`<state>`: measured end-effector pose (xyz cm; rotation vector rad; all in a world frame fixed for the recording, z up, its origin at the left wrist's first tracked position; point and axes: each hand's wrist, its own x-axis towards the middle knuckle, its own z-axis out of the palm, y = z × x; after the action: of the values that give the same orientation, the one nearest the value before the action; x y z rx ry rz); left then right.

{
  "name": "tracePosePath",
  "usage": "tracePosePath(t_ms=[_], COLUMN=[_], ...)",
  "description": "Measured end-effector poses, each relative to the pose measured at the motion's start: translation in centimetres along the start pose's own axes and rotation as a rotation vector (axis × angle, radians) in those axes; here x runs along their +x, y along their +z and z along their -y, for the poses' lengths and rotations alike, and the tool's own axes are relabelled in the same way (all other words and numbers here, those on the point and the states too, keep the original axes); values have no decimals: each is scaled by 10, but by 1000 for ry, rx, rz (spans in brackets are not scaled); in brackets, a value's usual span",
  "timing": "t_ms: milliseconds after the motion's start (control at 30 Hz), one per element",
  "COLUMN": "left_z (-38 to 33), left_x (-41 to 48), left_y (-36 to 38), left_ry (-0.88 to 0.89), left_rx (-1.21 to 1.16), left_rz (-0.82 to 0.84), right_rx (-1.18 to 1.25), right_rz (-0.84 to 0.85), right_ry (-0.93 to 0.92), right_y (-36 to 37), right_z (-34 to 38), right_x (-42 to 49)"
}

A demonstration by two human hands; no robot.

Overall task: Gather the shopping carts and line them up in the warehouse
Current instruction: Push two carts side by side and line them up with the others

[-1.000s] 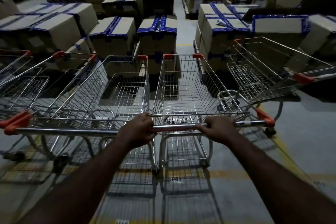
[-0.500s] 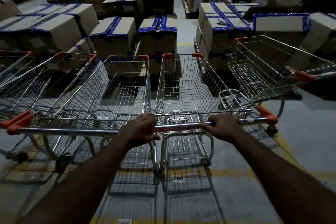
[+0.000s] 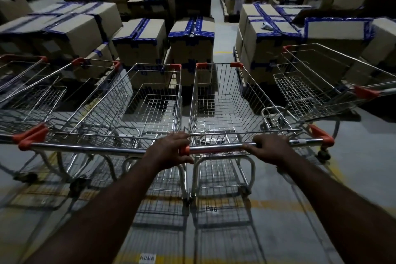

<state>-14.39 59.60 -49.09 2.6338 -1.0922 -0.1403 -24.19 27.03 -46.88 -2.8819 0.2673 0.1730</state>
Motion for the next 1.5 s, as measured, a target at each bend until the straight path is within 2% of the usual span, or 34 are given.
tracePosePath(t_ms=[300, 500, 733, 933, 1033, 1100, 1233, 1400, 1500], left_z=[0, 1, -2, 8, 12, 10, 8, 7, 5], left_x=[-13, -11, -6, -12, -11, -8, -6, -6, -7], left_y=[3, -1, -10, -4, 3, 5, 5, 6, 5], left_ry=[-1, 33, 19, 155, 190, 191, 168, 131, 106], left_rx=[14, 178, 139, 152, 177, 167, 179, 177, 170], left_rz=[9, 43, 23, 45, -24, -67, -97, -68, -65], right_rx=[-6, 13, -33, -10, 22, 37, -245, -181, -173], right_rz=[-10, -37, -54, -51, -1, 43, -23, -122, -124], right_ry=[3, 8, 43, 72, 14, 4, 100, 111, 111], right_y=[10, 24, 19, 24, 19, 8, -4, 14, 17], right_z=[10, 14, 25, 26, 26, 14, -38, -53, -51], right_x=[-12, -8, -12, -21, -25, -25, -32, -39, -39])
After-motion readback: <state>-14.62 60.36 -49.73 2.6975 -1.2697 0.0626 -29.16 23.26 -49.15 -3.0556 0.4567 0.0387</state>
